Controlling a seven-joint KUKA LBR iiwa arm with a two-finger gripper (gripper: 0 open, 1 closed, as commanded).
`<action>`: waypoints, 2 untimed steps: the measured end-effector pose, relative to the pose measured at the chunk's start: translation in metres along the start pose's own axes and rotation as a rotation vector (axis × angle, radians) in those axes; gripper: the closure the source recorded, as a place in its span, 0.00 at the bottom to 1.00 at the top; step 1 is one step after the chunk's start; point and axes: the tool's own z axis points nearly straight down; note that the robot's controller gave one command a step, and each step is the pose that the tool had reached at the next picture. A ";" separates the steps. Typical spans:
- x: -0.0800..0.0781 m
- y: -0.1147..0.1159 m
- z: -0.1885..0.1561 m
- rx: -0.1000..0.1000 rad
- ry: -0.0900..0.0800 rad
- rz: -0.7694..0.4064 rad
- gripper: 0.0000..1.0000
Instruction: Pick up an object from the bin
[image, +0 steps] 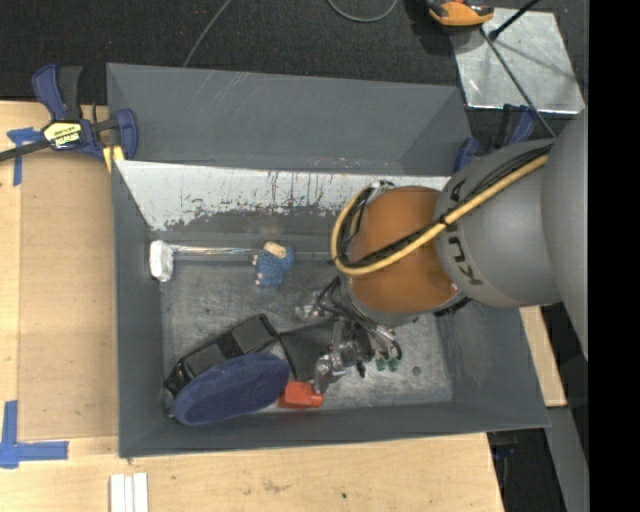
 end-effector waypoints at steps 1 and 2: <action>0.001 -0.005 0.000 0.003 0.001 0.006 1.00; -0.016 -0.013 -0.125 0.004 -0.005 -0.267 1.00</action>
Offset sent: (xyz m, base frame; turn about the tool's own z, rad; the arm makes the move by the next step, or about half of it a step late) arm 0.0000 0.0000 0.0000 0.0000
